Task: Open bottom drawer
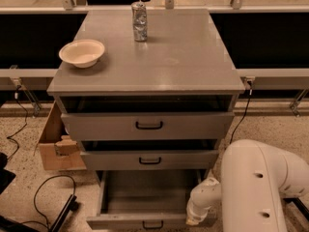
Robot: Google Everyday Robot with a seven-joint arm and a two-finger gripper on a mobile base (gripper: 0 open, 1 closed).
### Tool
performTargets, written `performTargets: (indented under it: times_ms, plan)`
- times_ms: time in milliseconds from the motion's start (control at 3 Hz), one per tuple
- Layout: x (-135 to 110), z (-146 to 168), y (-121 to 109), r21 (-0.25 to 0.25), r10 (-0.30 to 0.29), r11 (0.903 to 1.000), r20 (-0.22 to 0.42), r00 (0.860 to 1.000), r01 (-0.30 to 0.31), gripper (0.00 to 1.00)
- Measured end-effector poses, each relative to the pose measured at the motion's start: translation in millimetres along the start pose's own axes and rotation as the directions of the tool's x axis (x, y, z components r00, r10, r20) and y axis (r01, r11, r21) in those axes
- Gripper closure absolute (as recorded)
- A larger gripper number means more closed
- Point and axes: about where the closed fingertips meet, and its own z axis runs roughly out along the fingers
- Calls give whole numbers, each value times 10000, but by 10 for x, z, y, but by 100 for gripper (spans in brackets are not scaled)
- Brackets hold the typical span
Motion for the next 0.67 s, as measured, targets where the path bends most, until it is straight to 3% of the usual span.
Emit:
performTargets:
  times_ms: [333, 667]
  plan:
    - [0, 0, 0, 0, 0, 10000, 0, 10000, 0, 100]
    - [188, 50, 305, -89, 325, 9994, 124, 9994, -324, 100]
